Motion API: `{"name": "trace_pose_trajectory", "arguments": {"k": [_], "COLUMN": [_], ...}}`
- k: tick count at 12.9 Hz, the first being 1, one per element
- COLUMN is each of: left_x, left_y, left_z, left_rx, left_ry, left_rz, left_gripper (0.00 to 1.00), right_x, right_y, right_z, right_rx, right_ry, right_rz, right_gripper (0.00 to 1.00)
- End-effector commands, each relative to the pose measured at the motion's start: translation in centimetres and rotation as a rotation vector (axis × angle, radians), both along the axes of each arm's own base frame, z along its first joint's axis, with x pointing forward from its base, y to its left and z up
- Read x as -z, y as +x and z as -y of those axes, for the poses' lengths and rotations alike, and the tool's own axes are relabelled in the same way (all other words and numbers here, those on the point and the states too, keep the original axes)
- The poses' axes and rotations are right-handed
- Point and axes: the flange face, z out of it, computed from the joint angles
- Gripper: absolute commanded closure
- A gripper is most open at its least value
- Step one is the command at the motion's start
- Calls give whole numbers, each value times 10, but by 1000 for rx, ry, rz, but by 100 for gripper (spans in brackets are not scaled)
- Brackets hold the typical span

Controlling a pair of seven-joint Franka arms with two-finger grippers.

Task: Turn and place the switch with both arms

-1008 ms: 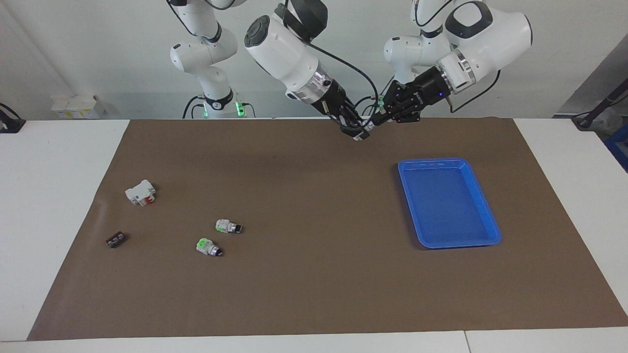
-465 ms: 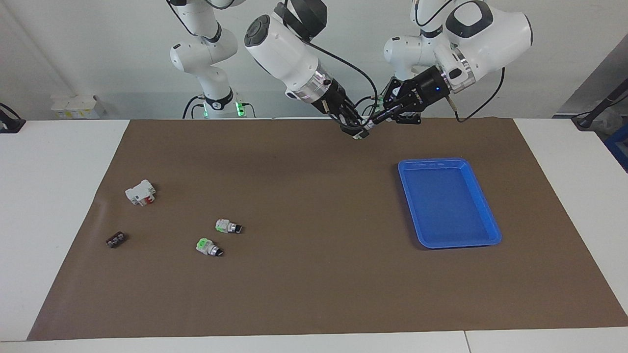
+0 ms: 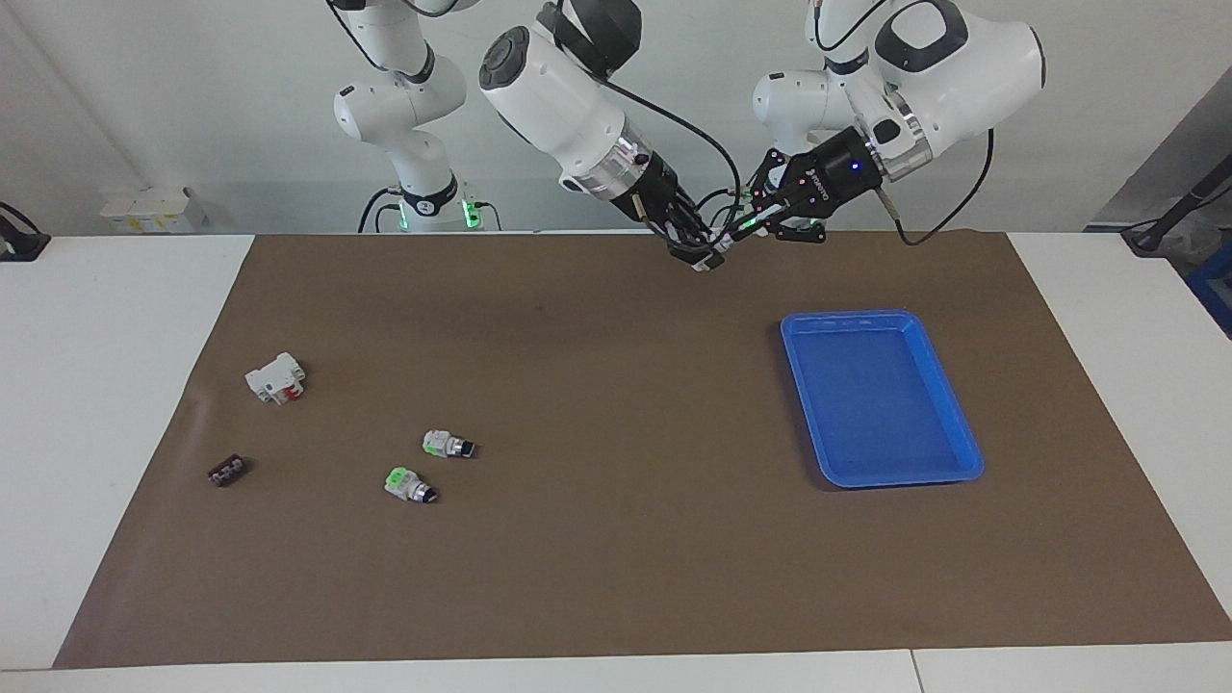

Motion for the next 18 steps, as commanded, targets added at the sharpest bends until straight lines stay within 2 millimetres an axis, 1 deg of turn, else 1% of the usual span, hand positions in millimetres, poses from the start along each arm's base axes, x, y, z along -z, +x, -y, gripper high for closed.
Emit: {"name": "trace_pose_trajectory", "arguments": {"k": [1,8,9,10,12,14,16,18], "left_x": [-4,-5,-5,-5,-6,-5,-1,1], "left_y": [-18,-19,-20,-19,-19,-17,-15,-9], "left_z": [9,9,10,9,9,7,2,-8], "left_rx": [72,81,75,65,63,43,36,0], "left_ry": [-1,-4,-4,-4,-4,4,78,120], "left_rz": [1,-19,-27,-34,-33,-40,-21,-3], "left_gripper": [100,100,100,100,100,100,100,100], "right_x": [1,1,2,0,1,-4,-8,-14], "right_y": [2,3,4,3,3,1,4,-3], "right_z": [2,3,5,6,7,9,20,27], "right_rx": [0,1,3,-6,-18,-24,-29,-95], "right_ry": [20,19,17,12,7,9,3,-8], "right_rz": [19,17,7,13,25,30,20,26], "right_gripper": [100,100,79,1,0,0,0,0]}}
